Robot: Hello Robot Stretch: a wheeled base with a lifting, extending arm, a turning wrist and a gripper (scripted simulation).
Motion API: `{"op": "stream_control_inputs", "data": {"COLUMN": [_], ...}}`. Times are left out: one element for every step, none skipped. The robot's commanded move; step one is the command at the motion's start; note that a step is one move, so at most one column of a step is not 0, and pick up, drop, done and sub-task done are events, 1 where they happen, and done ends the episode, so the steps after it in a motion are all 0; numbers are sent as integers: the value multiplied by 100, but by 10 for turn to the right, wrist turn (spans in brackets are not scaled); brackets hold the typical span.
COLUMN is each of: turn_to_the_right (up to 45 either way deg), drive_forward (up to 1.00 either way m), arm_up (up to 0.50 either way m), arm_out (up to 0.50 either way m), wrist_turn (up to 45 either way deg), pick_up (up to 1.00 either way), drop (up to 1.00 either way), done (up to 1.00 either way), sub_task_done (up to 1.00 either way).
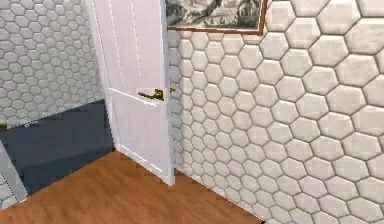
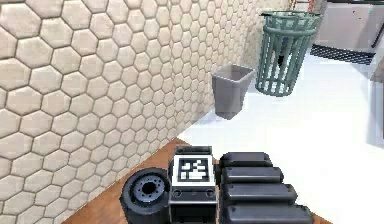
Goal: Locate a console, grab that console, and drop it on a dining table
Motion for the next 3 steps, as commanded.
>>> {"op": "stream_control_inputs", "data": {"turn_to_the_right": [0,-450,-450], "drive_forward": [5,0,0], "arm_up": [0,0,0], "arm_out": [0,0,0], "wrist_turn": [0,0,0], "pick_up": [0,0,0], "drop": [0,0,0], "done": [0,0,0], "sub_task_done": [0,0,0]}}
